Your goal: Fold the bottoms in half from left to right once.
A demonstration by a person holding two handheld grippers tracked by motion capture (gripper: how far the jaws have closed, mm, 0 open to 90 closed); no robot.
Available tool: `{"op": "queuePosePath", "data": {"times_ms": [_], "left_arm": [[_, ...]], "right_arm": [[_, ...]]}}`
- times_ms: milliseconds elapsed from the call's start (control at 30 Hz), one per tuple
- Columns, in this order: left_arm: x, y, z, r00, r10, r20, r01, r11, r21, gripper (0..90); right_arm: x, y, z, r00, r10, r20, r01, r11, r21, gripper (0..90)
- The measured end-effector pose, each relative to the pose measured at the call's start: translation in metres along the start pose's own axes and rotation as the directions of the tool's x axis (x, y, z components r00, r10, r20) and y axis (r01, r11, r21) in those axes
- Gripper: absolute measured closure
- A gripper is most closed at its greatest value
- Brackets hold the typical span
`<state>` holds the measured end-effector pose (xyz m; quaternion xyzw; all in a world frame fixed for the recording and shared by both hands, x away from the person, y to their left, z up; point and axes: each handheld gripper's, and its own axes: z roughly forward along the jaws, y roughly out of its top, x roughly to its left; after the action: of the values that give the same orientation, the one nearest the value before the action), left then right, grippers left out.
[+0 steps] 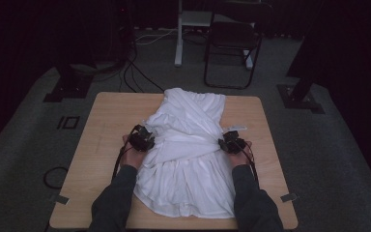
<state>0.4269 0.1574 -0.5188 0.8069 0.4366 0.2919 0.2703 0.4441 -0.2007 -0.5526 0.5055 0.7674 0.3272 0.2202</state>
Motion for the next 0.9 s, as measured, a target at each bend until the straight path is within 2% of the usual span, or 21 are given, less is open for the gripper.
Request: {"op": "queuePosePath", "data": {"times_ms": [133, 300, 400, 533, 633, 667, 700, 800, 900], "left_arm": [[0.011, -0.005, -0.031, 0.9988, -0.039, 0.029, 0.041, 0.9959, -0.080, 54.0], [0.018, -0.018, -0.063, 0.9951, -0.077, 0.062, 0.085, 0.9869, -0.137, 48.8], [0.017, -0.027, -0.075, 0.9948, -0.077, 0.066, 0.087, 0.9840, -0.156, 45.7], [0.012, -0.038, -0.084, 0.9957, -0.061, 0.069, 0.072, 0.9839, -0.164, 42.3], [0.006, -0.047, -0.088, 0.9965, -0.043, 0.072, 0.054, 0.9866, -0.154, 39.8], [0.006, -0.047, -0.088, 0.9965, -0.043, 0.072, 0.054, 0.9866, -0.154, 39.2], [0.000, -0.052, -0.090, 0.9974, -0.030, 0.066, 0.039, 0.9889, -0.144, 38.0], [-0.006, -0.060, -0.093, 0.9975, -0.017, 0.069, 0.027, 0.9880, -0.152, 36.5], [-0.009, -0.068, -0.094, 0.9977, -0.013, 0.066, 0.022, 0.9899, -0.140, 33.9]], "right_arm": [[0.004, 0.000, -0.019, 1.0000, 0.003, 0.003, -0.003, 0.998, -0.069, 57.3], [0.014, 0.004, -0.039, 0.9996, -0.016, -0.025, 0.012, 0.991, -0.133, 55.0], [0.025, 0.007, -0.045, 0.9973, -0.038, -0.063, 0.027, 0.987, -0.156, 54.5], [0.044, 0.013, -0.045, 0.9909, -0.076, -0.111, 0.057, 0.984, -0.167, 54.0], [0.058, 0.018, -0.041, 0.9855, -0.101, -0.136, 0.078, 0.983, -0.164, 53.0], [0.058, 0.018, -0.041, 0.9855, -0.101, -0.136, 0.078, 0.983, -0.164, 53.0], [0.069, 0.021, -0.037, 0.9806, -0.123, -0.153, 0.098, 0.982, -0.162, 52.3], [0.083, 0.025, -0.031, 0.9733, -0.137, -0.184, 0.107, 0.981, -0.161, 51.5], [0.096, 0.029, -0.025, 0.9673, -0.155, -0.201, 0.126, 0.981, -0.150, 49.9]]}}
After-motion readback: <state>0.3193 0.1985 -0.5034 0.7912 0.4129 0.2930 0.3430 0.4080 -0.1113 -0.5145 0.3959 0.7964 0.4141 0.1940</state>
